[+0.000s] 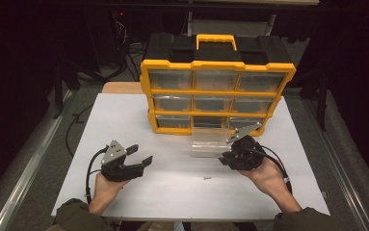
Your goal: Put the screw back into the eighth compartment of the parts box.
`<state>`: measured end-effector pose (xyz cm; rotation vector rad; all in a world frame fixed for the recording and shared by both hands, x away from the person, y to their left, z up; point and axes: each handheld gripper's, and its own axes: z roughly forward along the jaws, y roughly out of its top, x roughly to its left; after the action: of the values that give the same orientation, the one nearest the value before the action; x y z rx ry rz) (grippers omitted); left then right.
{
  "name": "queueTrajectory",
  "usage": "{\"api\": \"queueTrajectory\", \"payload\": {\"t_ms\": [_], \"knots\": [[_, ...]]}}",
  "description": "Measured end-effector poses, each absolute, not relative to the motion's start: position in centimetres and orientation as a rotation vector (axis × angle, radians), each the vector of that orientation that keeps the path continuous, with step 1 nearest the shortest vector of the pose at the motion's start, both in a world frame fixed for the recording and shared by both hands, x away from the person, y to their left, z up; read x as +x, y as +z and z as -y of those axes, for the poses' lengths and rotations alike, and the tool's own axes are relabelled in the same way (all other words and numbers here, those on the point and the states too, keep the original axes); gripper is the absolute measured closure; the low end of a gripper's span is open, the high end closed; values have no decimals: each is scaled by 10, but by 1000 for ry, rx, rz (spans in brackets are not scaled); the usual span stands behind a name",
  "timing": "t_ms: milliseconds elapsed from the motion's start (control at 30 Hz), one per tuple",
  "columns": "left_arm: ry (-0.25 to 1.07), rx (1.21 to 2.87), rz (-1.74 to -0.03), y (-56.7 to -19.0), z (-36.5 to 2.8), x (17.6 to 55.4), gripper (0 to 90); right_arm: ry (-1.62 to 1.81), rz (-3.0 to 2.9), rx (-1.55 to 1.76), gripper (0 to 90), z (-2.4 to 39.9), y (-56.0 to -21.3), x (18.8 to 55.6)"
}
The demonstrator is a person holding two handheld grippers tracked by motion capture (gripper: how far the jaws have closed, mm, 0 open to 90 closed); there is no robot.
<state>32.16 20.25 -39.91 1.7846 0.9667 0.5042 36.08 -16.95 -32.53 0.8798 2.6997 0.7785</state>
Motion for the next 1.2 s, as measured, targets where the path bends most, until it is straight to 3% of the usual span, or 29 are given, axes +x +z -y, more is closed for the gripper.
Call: {"api": "queueTrajectory", "payload": {"t_ms": [633,1200], "knots": [[505,1786,-964,-399,-203,321,312,768,-2733,864,636,162,-350,357],[505,1787,-962,-399,-203,321,312,691,-2790,818,588,140,-380,353]]}}
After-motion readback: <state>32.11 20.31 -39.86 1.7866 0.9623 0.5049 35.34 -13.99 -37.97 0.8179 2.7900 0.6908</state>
